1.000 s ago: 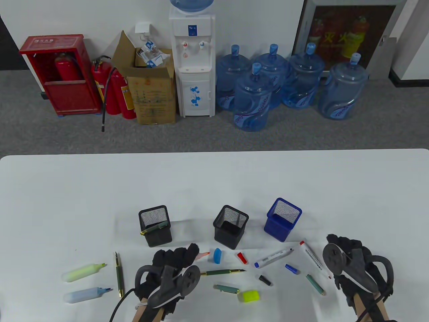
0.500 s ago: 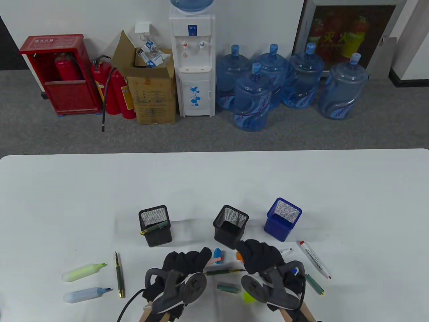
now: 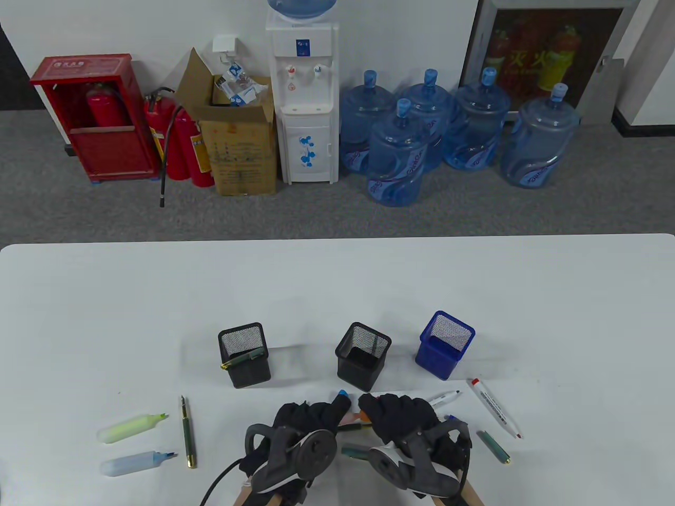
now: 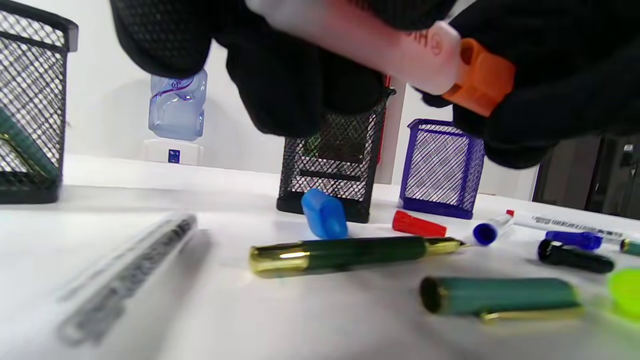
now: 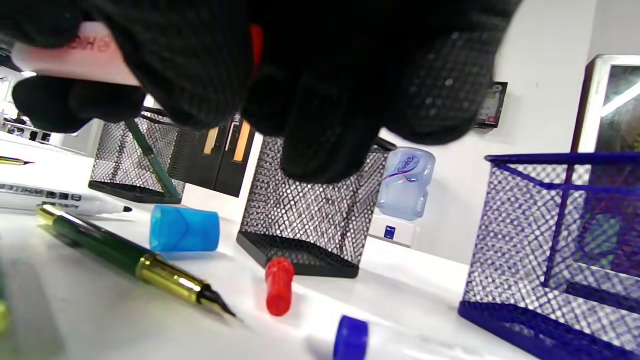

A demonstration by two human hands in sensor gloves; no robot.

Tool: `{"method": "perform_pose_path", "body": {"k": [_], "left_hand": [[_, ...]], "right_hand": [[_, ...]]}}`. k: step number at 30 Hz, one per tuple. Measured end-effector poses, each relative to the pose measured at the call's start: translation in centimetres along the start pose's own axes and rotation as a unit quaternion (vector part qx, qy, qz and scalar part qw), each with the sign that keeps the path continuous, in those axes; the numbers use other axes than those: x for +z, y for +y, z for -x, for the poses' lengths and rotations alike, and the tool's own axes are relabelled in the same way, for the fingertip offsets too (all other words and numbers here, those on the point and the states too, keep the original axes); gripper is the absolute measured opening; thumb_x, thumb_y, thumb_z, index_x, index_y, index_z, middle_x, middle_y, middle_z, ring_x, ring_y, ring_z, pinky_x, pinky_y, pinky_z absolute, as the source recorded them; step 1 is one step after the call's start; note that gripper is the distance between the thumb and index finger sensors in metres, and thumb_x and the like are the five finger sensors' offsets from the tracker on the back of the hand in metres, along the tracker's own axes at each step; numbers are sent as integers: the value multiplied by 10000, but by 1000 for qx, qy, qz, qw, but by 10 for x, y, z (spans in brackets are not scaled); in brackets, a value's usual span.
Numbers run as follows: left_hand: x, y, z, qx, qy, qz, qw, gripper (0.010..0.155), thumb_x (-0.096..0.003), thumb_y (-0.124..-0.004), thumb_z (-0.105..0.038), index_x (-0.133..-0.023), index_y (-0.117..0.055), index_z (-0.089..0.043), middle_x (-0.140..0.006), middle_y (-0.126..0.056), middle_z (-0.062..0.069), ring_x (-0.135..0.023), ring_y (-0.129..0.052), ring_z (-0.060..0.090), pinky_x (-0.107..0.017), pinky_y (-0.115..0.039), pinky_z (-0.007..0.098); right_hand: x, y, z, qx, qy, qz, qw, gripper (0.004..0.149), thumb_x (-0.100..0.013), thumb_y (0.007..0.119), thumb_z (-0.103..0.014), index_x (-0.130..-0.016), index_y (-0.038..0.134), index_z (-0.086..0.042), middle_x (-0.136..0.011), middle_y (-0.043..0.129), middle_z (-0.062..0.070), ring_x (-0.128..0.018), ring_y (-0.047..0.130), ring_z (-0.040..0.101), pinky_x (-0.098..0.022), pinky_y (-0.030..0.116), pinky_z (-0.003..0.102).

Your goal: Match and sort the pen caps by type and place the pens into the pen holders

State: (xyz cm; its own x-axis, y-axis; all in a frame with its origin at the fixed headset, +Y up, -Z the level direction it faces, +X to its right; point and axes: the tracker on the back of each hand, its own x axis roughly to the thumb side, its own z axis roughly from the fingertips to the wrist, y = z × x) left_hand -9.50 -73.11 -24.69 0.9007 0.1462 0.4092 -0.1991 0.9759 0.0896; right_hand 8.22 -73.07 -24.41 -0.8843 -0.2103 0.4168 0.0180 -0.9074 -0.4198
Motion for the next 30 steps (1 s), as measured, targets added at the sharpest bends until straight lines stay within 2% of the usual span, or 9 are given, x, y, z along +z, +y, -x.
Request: {"method": "perform_pose_path", "body": {"k": [3, 7, 12, 16, 30], "left_hand": [[0, 0, -3, 7, -6, 1, 1000, 628, -437, -632, -352, -1057, -539, -329, -906, -885, -59, -598, -1002, 209, -653, -754, 543], [3, 3, -4, 8, -27, -31, 999, 624, -434, -638, -342, -1050, -540, -344, -893, -891, -66, -565, -998, 204, -640, -759, 541], [3, 5, -5, 43, -27, -39, 998, 642, -431, -639, -311, -1057, -499, -335, -877, -886, -51, -521, -982, 217, -611, -774, 540], [7, 8, -8, 46, -51, -58, 996, 640, -427, -661, -290, -1051, -522, -303, -850, -910, -12, -475, -988, 237, -581, -796, 548], [11, 15, -11, 44, -72, -89, 992, 650, -422, -665, -269, -1052, -506, -285, -817, -917, 10, -443, -981, 268, -570, -796, 557]], "right_hand": [[0, -1, -2, 3, -8, 9, 1000, 584, -358, 829, -400, -929, 720, -345, -671, 982, -37, -443, 1083, 75, -383, 973, 344], [3, -3, -5, -5, -15, 23, 1000, 600, -367, 818, -379, -944, 710, -257, -685, 978, -24, -459, 1080, 86, -402, 969, 346], [3, -6, -6, -29, -12, 31, 999, 619, -366, 808, -341, -956, 696, -194, -697, 973, 9, -454, 1069, 99, -408, 970, 355], [5, -9, -9, -10, -47, 34, 998, 620, -374, 801, -314, -973, 682, -209, -691, 978, 40, -441, 1067, 90, -396, 992, 360], [7, -18, -12, -24, -60, 54, 996, 624, -368, 805, -282, -969, 683, -166, -676, 965, 82, -410, 1033, 112, -384, 981, 382]]}}
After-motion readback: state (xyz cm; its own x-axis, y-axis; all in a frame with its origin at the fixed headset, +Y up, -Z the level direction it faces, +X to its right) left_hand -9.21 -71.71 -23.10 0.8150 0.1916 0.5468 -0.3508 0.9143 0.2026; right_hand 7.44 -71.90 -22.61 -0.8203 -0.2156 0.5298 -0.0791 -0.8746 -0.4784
